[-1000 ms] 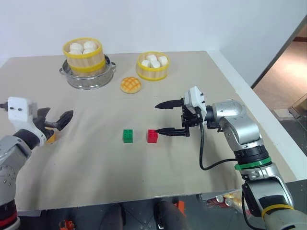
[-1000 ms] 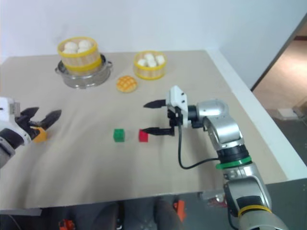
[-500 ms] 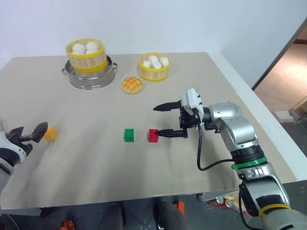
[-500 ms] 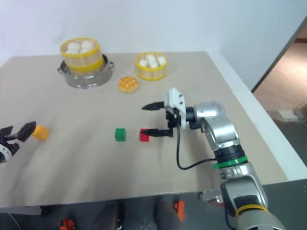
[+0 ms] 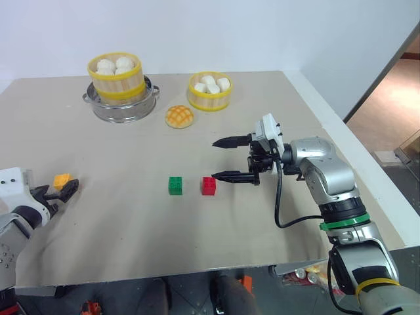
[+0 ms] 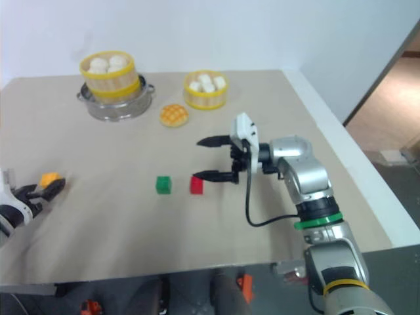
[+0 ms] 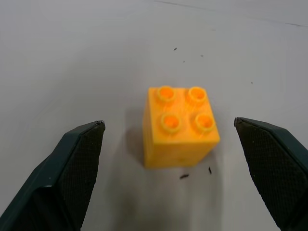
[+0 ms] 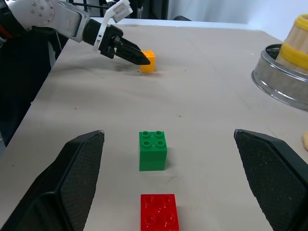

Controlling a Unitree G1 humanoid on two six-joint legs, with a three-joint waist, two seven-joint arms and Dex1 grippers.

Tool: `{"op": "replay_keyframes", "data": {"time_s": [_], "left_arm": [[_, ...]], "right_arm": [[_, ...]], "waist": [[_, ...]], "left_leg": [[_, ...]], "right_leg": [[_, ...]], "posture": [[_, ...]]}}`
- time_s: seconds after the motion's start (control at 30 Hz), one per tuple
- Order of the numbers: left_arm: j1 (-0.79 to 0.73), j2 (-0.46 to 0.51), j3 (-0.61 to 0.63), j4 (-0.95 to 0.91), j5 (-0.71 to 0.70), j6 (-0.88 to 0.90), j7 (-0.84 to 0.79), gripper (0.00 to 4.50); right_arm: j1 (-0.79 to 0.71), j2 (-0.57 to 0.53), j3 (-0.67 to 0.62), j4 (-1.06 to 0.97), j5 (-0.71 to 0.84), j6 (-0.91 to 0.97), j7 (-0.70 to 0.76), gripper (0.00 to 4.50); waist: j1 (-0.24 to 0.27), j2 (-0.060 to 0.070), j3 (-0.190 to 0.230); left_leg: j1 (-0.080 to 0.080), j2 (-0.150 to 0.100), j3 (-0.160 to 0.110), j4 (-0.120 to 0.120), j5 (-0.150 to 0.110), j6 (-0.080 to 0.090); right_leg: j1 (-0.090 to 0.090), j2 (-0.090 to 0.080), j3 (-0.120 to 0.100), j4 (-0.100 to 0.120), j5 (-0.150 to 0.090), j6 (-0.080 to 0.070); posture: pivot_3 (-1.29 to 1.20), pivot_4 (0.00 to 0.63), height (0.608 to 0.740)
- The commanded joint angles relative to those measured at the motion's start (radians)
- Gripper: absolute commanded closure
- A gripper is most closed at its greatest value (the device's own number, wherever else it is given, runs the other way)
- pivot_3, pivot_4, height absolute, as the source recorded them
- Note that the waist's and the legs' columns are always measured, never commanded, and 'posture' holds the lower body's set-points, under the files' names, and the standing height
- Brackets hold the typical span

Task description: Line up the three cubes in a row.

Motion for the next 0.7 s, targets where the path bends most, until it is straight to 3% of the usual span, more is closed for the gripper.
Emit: {"op": "replay_keyframes", "data": {"time_s": [0.03,0.1,0.37,0.6,0.7], "left_arm": [[-0.024,0.018,-0.031,0.033,0.032,-0.036,-0.02,0.04],[-0.03,0.008,-0.035,0.045,0.047,-0.039,0.0,0.27],[-0.031,0.028,-0.071,0.051,0.084,-0.062,-0.029,3.12],[-0.031,0.07,-0.143,0.022,0.106,-0.085,-0.127,3.17],[-0.043,0.12,-0.247,-0.064,0.085,-0.185,-0.349,3.17]], "right_arm": [[-0.008,-0.021,-0.031,-0.051,0.012,-0.008,-0.004,0.0],[-0.002,-0.026,-0.029,-0.059,0.01,-0.01,-0.005,0.0],[0.0,-0.037,-0.046,-0.101,0.065,0.061,-0.007,0.0],[0.006,-0.046,-0.05,-0.134,0.09,0.103,-0.009,0.0],[0.015,-0.057,-0.051,-0.146,0.089,0.106,-0.006,0.0]], "waist": [[0.0,0.0,0.0],[0.0,0.0,0.0],[0.0,0.0,0.0],[0.0,0.0,0.0],[0.0,-0.001,0.0]], "left_leg": [[0.0,0.0,0.0,0.0,0.0,0.0],[0.0,0.0,0.0,0.0,0.0,0.0],[0.0,0.0,0.0,-0.001,0.0,0.0],[0.0,0.0,0.0,-0.001,0.0,0.0],[0.0,0.0,0.0,-0.001,0.0,0.0]], "right_leg": [[0.0,0.0,0.0,0.0,0.0,0.0],[0.0,0.0,0.0,0.0,0.0,0.0],[-0.001,0.0,0.0,0.0,0.0,0.0],[0.0,0.0,0.0,0.0,0.0,0.0],[-0.001,0.0,0.0,0.0,0.0,0.0]], "posture": [[0.0,0.15,0.74],[0.0,0.15,0.74],[0.0,0.15,0.74],[0.0,0.15,0.74],[0.0,0.15,0.74]]}}
